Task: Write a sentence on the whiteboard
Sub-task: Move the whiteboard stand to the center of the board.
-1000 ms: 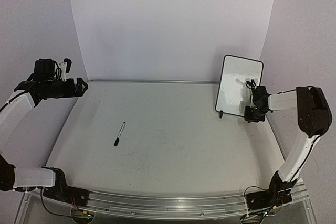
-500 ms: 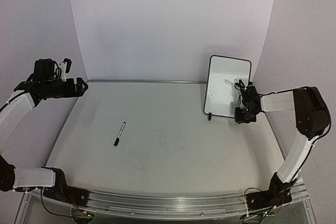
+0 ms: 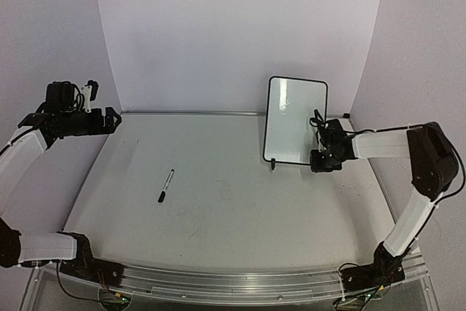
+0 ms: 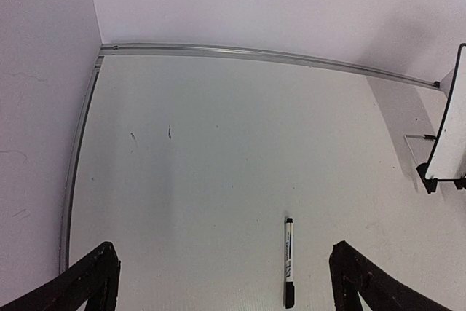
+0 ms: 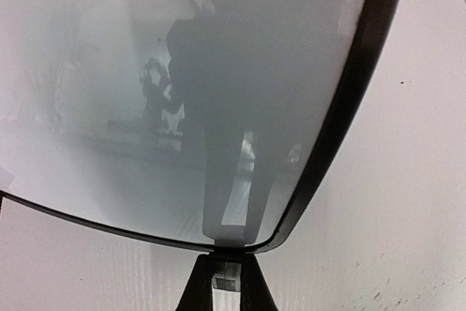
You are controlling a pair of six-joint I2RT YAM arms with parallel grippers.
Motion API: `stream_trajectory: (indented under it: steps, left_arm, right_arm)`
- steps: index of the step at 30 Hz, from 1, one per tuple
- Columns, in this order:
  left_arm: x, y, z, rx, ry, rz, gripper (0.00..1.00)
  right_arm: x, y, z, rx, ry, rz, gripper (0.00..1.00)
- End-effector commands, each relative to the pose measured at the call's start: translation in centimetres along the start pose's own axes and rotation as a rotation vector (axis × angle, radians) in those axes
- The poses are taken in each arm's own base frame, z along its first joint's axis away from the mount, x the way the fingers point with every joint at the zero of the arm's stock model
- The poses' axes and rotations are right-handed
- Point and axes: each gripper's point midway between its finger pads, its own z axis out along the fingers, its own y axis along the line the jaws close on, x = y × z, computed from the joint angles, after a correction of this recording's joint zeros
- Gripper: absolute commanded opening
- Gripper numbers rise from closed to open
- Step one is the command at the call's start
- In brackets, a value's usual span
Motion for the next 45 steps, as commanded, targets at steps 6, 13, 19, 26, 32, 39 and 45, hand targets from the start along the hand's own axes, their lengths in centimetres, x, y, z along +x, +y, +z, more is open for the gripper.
stream_trajectory:
  steps: [6, 13, 19, 26, 32, 39, 45]
  left_arm:
    - [-0.9, 0.1, -0.7, -0.010, -0.048, 0.024, 0.99]
    - [-0.9, 0.0, -0.7, -0.010, -0.048, 0.024, 0.99]
    - [-0.8, 0.0, -0.7, -0.009, -0.045, 0.022, 0.99]
    - [-0.7, 0.0, -0.6, -0.007, -0.042, 0.021, 0.99]
    - [-0.6, 0.1, -0.5, -0.009, -0.039, 0.021, 0.99]
    - [-0.6, 0.1, -0.5, -0.012, -0.040, 0.016, 0.99]
    - [-0.4, 0.2, -0.3, -0.014, -0.038, 0.011, 0.99]
  right_arm:
    - [-0.7, 3.8, -2.1, -0.054, -0.061, -0.013, 0.00]
    - [1.2, 5.8, -1.5, -0.057, -0.038, -0.042, 0.00]
    - [2.7, 8.1, -1.5, -0.068, -0.035, -0.060, 0.00]
    - [4.1, 11.1, -2.2, -0.083, -0.046, -0.066, 0.00]
    - [5.7, 13.3, -3.0, -0.091, -0.054, -0.057, 0.00]
    - [7.1, 15.4, -4.3, -0.081, -0.060, -0.065, 0.00]
    - [8.3, 17.1, -5.4, -0.090, -0.059, -0.100, 0.00]
